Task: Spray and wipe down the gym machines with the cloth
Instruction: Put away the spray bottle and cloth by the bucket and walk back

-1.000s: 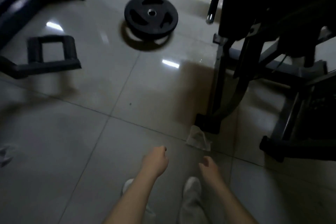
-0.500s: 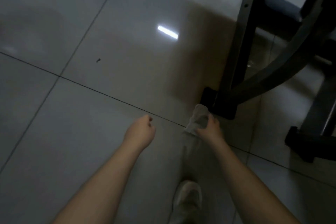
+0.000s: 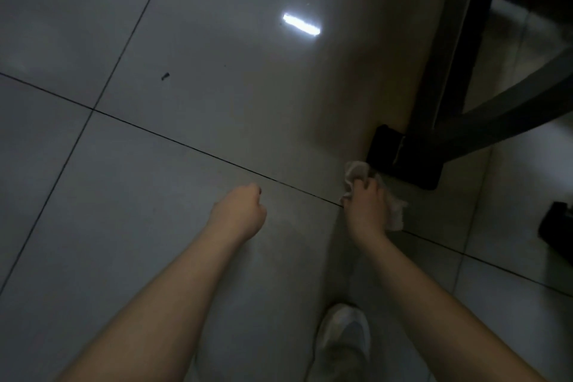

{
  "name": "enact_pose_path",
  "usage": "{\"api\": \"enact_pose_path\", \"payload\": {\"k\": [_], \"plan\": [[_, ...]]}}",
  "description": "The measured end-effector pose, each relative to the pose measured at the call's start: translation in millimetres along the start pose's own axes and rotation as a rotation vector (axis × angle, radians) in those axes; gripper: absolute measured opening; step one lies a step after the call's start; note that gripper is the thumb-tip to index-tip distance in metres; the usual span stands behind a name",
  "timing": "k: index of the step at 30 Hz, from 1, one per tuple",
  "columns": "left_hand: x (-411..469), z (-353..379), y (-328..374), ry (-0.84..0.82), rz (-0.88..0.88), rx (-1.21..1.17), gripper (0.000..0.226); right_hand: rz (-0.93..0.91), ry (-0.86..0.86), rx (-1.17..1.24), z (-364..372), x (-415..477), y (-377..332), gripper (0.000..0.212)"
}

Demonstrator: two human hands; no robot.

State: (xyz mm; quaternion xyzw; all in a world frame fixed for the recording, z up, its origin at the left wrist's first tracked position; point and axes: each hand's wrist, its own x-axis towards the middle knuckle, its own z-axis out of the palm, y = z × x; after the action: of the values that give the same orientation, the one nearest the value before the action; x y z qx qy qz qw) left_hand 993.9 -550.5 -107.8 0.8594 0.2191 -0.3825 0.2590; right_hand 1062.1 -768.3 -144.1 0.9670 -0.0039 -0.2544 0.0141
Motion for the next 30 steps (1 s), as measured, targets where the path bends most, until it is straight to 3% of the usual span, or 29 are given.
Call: {"api": "enact_pose_path", "payload": {"k": [5,12,18,23,30], "plan": [[-1,4,0,-0.013,0.006,-0.062,0.042,-0.075,0.018,0.022,2,-13,2,0.028],[-45,4,-17,0.081,-0.104,-0.26,0.041,-0.023,0.099,0.353,-39,-53,-20,0.021],[-131,9,-40,-0.063,-0.152,-0.27,0.038,-0.028,-0.023,0.469,-87,-105,-53,0.019],[-194,-26,-53,-0.021,-0.211,-0.333,0.038,0.021,-0.103,0.626,-136,-158,-90,0.017],[-277,-101,-71,0.119,-0.311,-0.465,0.036,-0.099,-0.203,0.635,-219,-218,-146,0.023]]}}
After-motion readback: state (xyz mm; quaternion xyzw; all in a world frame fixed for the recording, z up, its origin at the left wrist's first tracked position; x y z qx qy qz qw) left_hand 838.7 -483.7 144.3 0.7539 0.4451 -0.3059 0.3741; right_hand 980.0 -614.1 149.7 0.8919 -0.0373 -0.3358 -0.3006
